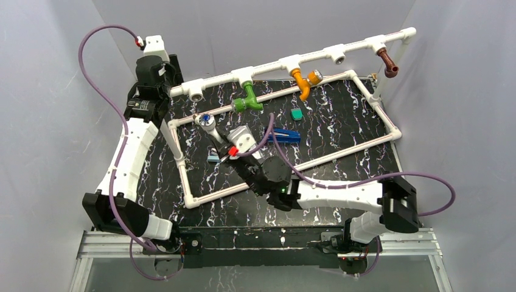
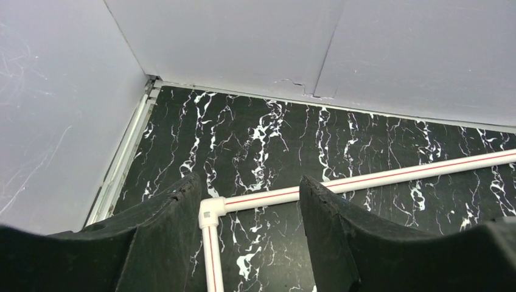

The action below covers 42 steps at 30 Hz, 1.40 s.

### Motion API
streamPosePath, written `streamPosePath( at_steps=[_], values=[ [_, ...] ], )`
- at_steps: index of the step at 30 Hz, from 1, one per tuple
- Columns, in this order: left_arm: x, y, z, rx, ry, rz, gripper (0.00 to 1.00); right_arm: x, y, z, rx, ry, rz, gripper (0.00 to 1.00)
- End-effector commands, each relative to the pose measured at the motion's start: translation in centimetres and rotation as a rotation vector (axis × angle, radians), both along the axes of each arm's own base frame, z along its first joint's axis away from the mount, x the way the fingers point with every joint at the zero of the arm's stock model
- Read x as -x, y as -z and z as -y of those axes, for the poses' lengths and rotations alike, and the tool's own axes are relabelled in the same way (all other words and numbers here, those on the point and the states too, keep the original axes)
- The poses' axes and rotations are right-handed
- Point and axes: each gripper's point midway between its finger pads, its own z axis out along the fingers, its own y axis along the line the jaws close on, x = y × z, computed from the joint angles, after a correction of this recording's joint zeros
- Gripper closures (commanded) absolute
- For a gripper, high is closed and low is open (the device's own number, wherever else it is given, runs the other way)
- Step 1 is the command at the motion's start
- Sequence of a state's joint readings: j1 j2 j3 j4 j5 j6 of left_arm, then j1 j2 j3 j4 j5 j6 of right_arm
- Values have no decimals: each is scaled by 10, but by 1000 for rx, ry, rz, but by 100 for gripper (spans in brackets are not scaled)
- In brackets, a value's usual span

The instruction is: Install the water faucets

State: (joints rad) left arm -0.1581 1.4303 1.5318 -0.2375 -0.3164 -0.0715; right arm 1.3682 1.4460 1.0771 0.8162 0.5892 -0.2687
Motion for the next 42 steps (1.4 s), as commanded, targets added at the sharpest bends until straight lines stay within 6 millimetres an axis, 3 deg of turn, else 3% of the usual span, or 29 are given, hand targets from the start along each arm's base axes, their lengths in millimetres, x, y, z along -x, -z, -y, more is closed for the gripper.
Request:
streamPosePath(
  at_steps=[1, 10, 20, 26, 42],
  values=[
    [29, 42, 2, 8, 29, -167, 43, -8, -51, 23, -123, 175, 96, 99],
    [48, 53, 4, 35, 40, -206, 45, -2, -55, 18, -12, 215, 164, 99],
    [66, 66, 2, 55, 23, -243, 48, 19, -49, 4, 269, 304, 346, 99],
    [68, 68, -1, 51, 10, -247, 48, 20, -44, 0, 392, 398, 431, 99],
    [70, 77, 2, 58, 20, -286, 47, 10, -46, -12, 393, 420, 410, 99]
  ],
)
